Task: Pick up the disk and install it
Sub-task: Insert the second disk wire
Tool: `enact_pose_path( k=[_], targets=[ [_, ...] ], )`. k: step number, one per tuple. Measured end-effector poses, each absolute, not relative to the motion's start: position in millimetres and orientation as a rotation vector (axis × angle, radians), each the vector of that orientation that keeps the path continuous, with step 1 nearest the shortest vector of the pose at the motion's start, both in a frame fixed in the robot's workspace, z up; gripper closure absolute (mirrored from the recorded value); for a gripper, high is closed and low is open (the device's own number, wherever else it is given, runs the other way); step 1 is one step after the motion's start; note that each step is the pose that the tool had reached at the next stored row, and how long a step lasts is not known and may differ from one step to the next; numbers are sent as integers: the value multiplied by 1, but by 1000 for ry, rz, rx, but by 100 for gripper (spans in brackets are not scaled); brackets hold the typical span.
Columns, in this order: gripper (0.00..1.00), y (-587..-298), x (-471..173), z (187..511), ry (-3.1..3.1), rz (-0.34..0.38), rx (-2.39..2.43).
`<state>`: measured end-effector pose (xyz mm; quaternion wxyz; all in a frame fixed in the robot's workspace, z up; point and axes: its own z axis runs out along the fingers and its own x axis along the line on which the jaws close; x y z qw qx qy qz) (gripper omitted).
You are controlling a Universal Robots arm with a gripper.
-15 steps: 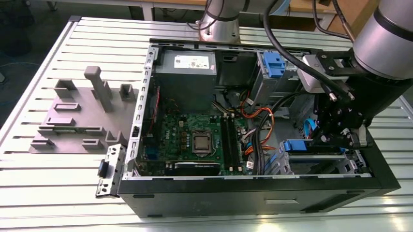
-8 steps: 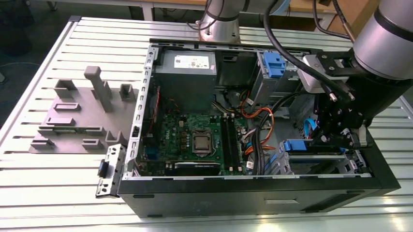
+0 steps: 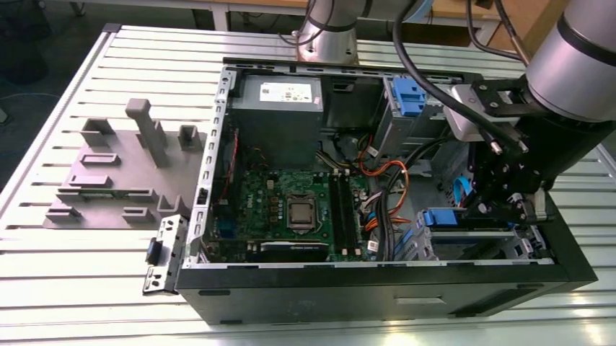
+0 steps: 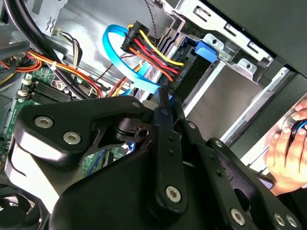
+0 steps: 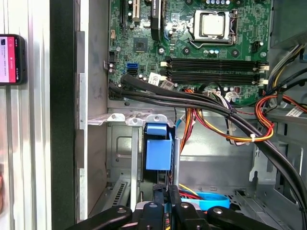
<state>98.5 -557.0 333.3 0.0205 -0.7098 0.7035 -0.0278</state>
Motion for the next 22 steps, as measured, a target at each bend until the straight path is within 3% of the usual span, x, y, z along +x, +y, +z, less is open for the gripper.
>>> enact_pose_path(
  k=[11, 14, 15, 22],
  targets=[
    [84, -557, 99, 330, 2181, -85, -2201],
    [83, -557, 99, 332, 2181, -83, -2200],
    [77, -557, 98, 334, 2180, -81, -2199],
    [77, -557, 99, 348, 2179, -73, -2197]
  ],
)
